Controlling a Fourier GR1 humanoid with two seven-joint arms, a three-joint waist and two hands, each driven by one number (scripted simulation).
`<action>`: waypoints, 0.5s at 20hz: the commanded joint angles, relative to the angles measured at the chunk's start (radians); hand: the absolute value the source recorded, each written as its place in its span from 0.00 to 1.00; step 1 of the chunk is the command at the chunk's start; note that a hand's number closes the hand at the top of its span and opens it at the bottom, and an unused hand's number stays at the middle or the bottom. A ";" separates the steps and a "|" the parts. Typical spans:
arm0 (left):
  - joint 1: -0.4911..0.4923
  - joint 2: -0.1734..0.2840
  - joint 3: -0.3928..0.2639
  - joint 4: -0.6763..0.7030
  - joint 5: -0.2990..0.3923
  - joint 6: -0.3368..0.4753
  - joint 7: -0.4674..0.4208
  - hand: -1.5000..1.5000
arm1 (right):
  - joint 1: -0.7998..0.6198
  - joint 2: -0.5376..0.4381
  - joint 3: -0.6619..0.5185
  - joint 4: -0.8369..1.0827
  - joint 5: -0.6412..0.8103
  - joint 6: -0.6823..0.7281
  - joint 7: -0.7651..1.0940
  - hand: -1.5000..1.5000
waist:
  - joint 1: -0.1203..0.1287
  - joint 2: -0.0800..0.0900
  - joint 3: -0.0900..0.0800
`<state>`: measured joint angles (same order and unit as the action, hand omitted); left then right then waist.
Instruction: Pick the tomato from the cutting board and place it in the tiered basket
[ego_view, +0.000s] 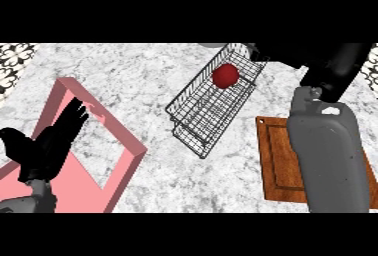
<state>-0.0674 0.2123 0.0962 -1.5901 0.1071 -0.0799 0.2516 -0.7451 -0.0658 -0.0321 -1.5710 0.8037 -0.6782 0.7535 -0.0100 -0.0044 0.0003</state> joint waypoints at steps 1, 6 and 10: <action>0.021 -0.009 -0.010 -0.034 -0.008 0.003 0.004 0.50 | 0.092 -0.039 -0.046 -0.203 0.036 0.019 0.084 0.00 | -0.005 -0.003 0.000; 0.064 0.005 -0.002 -0.099 0.004 -0.007 0.046 0.50 | 0.274 -0.161 -0.166 -0.449 -0.078 0.128 0.108 0.00 | -0.008 -0.004 0.000; 0.032 0.013 0.027 0.018 -0.001 -0.032 -0.052 0.50 | 0.403 -0.255 -0.285 -0.599 -0.251 0.194 0.074 0.00 | -0.014 0.000 0.000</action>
<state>-0.0449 0.2160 0.1097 -1.6182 0.1105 -0.0886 0.2574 -0.4485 -0.2405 -0.2226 -2.0142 0.6581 -0.5559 0.8169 -0.0190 -0.0054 0.0005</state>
